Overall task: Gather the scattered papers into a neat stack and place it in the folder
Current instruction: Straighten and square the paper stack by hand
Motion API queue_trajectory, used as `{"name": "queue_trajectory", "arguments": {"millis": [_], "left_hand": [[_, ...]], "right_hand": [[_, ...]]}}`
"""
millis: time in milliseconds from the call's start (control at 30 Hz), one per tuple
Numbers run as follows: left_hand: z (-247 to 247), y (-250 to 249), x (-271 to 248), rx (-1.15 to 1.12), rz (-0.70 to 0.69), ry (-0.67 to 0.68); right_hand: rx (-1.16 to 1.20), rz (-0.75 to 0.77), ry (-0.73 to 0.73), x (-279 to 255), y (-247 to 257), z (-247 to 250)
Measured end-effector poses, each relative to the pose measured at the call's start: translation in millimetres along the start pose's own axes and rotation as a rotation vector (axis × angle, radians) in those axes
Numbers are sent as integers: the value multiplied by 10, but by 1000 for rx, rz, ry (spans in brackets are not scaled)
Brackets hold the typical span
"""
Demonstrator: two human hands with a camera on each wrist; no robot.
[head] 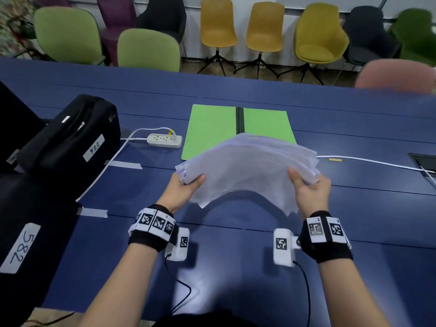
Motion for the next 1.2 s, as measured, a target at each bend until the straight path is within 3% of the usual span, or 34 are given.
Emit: {"name": "queue_trajectory", "arguments": {"millis": [200, 500, 733, 933, 1100, 1200], "left_hand": [[123, 346, 16, 43, 201, -149], [-98, 105, 179, -109, 90, -335], [-183, 140, 171, -172, 88, -511], [-108, 210, 169, -121, 106, -565], [-77, 216, 162, -120, 93, -534], [-55, 250, 127, -129, 93, -526]], "right_hand": [[-129, -128, 197, -166, -388, -40], [95, -220, 12, -85, -348, -25], [19, -148, -52, -24, -304, -49], [9, -178, -85, -32, -421, 30], [61, -163, -44, -48, -427, 41], [85, -227, -63, -39, -506, 40]]}}
Point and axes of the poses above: each hand's wrist, its own x-axis towards the middle knuckle, its own z-axis out of the back of the hand, y = z × x, the point moved 3 cm from there along x, towards the middle knuckle, and after that the axes turned 7 degrees about -x, right-handed, at the moved point
